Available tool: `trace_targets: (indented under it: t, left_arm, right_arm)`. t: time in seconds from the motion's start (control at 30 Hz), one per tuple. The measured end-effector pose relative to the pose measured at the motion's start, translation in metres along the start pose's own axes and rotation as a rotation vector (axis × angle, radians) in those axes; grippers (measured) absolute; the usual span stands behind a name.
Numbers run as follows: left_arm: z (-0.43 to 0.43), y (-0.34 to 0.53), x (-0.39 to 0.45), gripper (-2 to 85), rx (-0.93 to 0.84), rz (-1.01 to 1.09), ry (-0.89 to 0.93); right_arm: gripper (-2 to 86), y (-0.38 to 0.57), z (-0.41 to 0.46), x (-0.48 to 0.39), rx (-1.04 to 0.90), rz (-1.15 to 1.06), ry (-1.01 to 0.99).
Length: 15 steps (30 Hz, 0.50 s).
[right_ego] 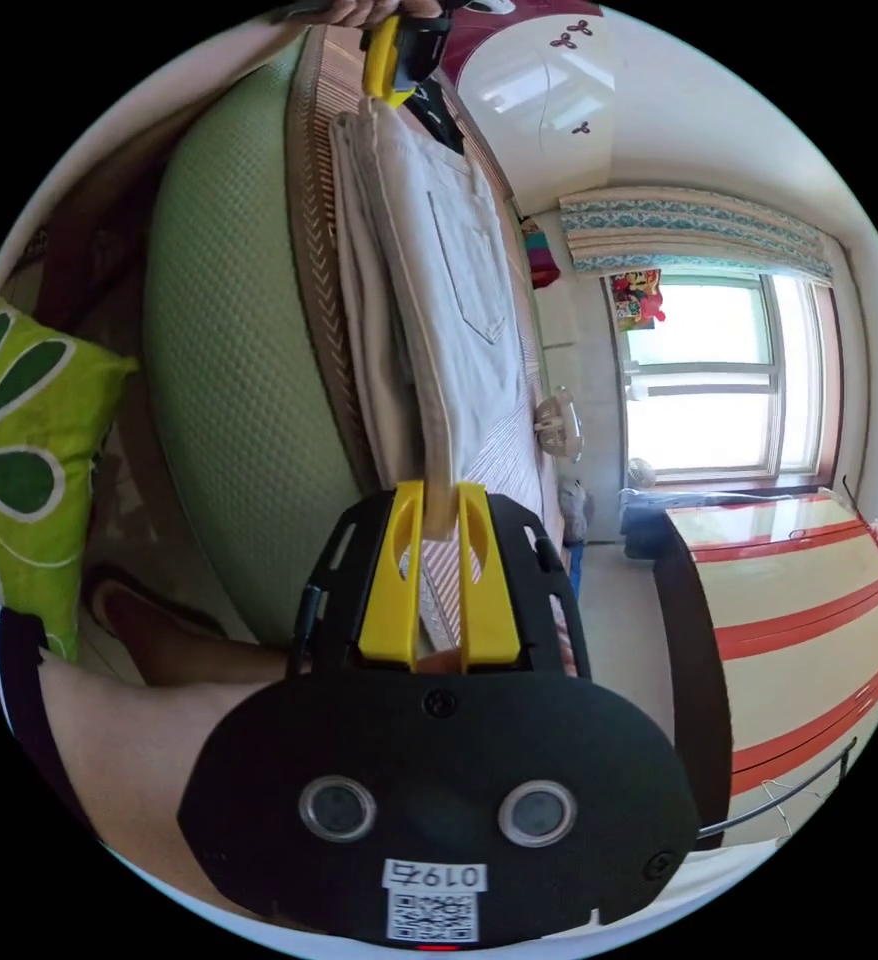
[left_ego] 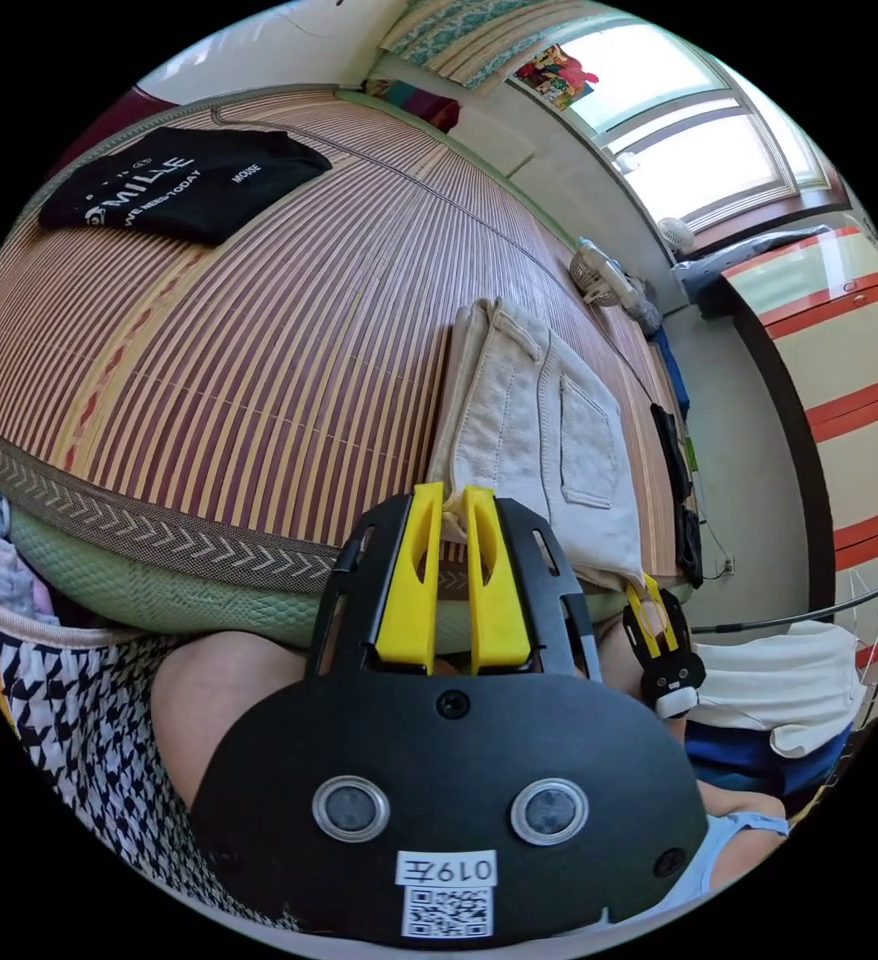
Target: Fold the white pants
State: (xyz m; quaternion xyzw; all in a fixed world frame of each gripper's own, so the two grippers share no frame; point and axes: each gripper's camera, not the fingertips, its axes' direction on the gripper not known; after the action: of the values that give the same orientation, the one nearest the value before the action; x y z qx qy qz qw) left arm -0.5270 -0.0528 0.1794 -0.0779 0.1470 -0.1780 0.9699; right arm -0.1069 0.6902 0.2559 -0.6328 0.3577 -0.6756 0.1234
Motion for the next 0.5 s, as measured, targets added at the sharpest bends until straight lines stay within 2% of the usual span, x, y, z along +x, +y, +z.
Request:
trace_targets:
  t: [0.2,0.3,0.4,0.5]
  left_arm:
    - [0.014,0.024,0.022,1.3,-0.006,0.061,-0.088]
    - [0.010,0.041,0.030,1.3,0.013,0.058,-0.069]
    - [-0.007,0.070,0.030,1.3,0.071,0.020,0.040]
    - [-0.018,0.107,0.033,1.3,0.118,0.018,0.109]
  right_arm:
    - [6.0,0.010,0.014,0.008,-0.022,-0.019,-0.061]
    - [6.0,0.020,0.013,0.031,-0.005,0.072,-0.122]
    - [5.4,0.043,-0.005,0.071,0.107,0.208,-0.225]
    - [5.0,0.078,-0.016,0.128,0.220,0.493,-0.306]
